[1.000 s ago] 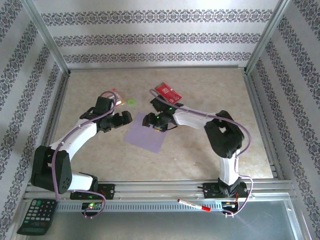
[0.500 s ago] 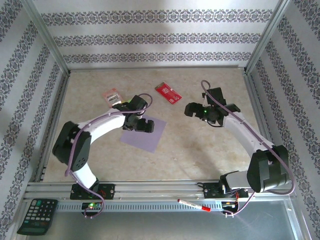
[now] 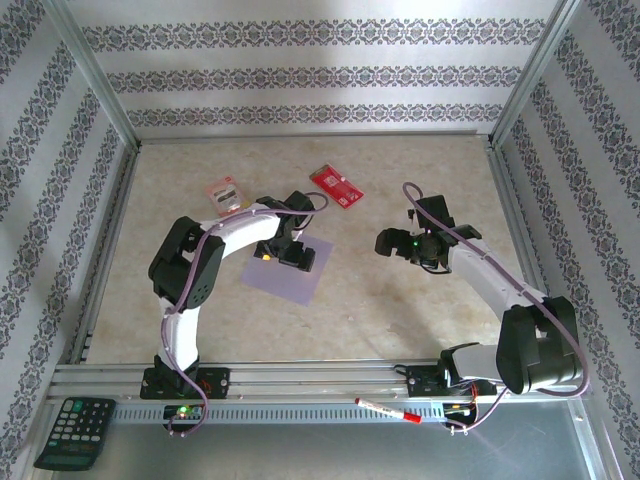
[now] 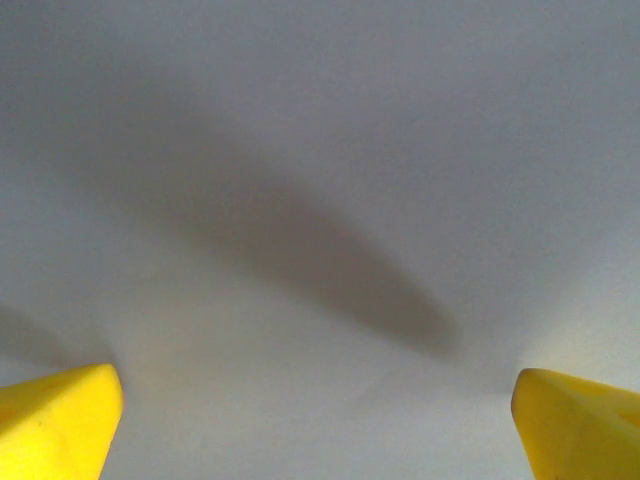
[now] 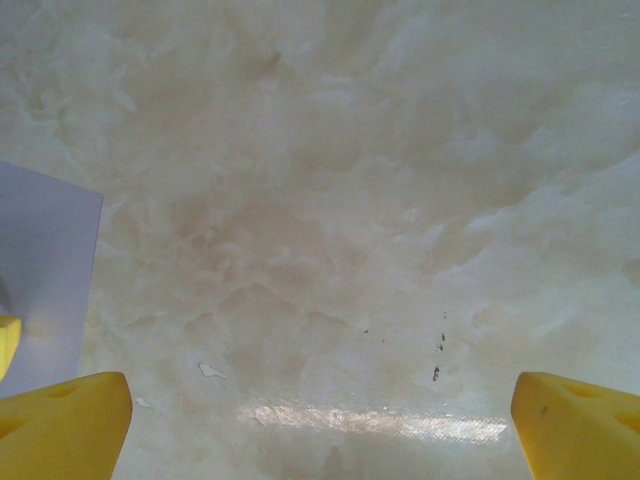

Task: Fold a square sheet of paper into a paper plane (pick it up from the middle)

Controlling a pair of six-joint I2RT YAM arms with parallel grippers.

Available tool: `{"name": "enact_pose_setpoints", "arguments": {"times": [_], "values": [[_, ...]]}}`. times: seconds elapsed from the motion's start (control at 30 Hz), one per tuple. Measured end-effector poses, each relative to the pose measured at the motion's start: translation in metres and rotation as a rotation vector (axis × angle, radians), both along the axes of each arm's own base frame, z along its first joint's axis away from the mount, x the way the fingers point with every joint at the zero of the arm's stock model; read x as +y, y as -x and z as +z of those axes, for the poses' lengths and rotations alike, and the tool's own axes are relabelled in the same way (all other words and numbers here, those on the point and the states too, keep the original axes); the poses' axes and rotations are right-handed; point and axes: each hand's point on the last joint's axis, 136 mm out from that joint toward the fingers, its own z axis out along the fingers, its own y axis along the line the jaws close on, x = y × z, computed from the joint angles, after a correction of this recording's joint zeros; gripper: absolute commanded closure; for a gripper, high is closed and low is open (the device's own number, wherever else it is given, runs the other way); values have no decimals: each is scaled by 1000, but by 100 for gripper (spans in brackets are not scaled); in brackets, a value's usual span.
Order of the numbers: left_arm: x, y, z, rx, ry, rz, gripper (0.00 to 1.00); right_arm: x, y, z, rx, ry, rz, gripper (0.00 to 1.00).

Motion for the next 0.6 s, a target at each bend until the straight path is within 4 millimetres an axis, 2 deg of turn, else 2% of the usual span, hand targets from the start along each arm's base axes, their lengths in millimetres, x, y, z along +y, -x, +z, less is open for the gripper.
{"name": "enact_pose_setpoints", "arguments": {"times": [0.37,0.6], "values": [[-4,1,-4,8,-38,-25,0,1,1,-2,-7,-24,0,2],[-6,2,-4,10,-32,-26,5,3,1,-1,-9,-34,-2,2]]}}
